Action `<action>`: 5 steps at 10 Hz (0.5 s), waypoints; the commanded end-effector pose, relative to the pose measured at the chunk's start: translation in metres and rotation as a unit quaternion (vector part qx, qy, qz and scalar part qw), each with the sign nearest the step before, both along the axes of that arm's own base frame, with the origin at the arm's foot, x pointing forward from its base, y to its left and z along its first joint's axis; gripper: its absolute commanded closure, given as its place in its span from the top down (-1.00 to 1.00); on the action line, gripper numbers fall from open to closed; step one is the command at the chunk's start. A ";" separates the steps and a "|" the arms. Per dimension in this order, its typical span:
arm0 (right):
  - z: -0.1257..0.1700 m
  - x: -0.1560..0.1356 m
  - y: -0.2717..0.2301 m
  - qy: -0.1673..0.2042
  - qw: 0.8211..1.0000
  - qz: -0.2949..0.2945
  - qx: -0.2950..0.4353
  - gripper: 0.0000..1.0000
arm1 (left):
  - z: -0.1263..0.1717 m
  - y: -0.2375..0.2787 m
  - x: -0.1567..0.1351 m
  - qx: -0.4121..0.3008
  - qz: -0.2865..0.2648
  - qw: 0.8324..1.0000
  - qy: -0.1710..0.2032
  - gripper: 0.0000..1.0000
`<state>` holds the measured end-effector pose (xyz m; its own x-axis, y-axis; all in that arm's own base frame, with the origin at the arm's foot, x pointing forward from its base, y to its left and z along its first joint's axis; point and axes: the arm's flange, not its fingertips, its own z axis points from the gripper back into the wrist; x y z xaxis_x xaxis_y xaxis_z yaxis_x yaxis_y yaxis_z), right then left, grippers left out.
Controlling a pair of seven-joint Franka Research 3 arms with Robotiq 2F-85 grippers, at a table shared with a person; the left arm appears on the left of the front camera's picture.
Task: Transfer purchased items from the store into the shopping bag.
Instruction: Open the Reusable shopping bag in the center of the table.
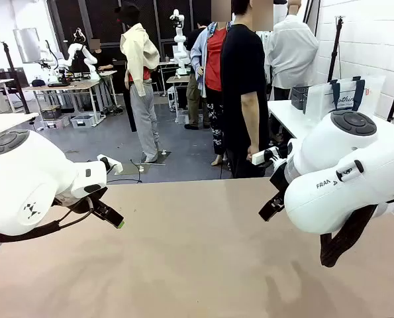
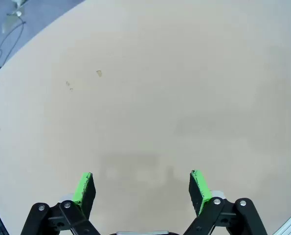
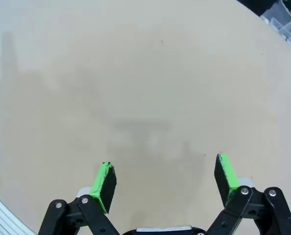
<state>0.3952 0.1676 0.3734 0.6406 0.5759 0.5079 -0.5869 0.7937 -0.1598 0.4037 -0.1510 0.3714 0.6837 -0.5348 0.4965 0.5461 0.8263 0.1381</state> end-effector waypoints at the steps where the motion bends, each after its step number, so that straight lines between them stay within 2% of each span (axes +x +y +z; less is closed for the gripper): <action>1: 0.000 0.000 0.000 0.000 1.000 0.000 0.000 1.00 | 0.000 0.000 0.000 0.000 0.000 1.000 0.000 1.00; 5: 0.000 0.000 0.000 0.000 1.000 0.000 0.000 1.00 | 0.000 0.000 0.000 0.000 0.000 1.000 0.000 1.00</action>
<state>0.3951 0.1677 0.3734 0.6404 0.5762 0.5078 -0.5870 0.7936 -0.1602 0.4034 -0.1516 0.3714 0.6830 -0.5357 0.4964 0.5470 0.8256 0.1383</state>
